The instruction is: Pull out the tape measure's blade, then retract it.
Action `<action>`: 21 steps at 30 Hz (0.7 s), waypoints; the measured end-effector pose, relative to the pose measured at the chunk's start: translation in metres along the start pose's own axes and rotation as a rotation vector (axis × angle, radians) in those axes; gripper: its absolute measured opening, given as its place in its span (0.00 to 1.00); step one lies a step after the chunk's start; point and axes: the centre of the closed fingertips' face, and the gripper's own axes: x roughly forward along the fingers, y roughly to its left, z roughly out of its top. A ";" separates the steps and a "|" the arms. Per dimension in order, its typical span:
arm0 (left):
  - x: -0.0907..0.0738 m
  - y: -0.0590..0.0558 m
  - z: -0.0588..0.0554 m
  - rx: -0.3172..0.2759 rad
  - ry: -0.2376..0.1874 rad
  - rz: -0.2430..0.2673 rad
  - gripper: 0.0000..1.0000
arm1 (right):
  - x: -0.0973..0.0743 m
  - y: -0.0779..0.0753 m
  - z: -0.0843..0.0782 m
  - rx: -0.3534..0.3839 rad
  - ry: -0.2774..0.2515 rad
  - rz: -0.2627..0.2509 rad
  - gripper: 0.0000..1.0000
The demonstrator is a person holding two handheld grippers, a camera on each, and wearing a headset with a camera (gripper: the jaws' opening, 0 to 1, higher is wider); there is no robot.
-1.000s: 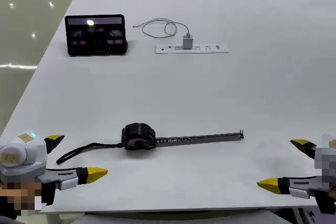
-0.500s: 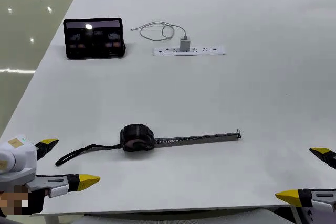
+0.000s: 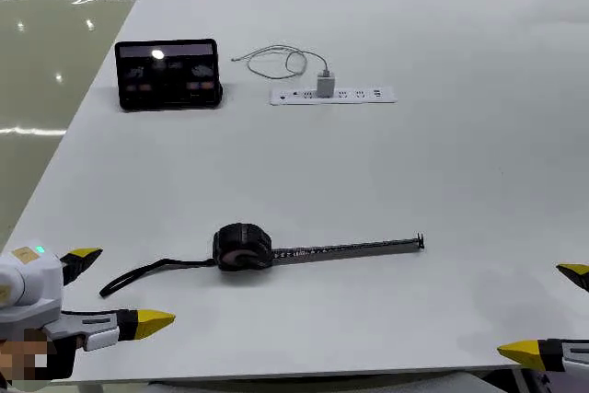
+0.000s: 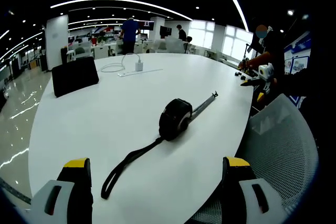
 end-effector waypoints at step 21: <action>0.010 -0.011 -0.002 -0.015 0.039 -0.028 1.00 | 0.003 -0.009 0.004 -0.016 -0.002 0.006 1.00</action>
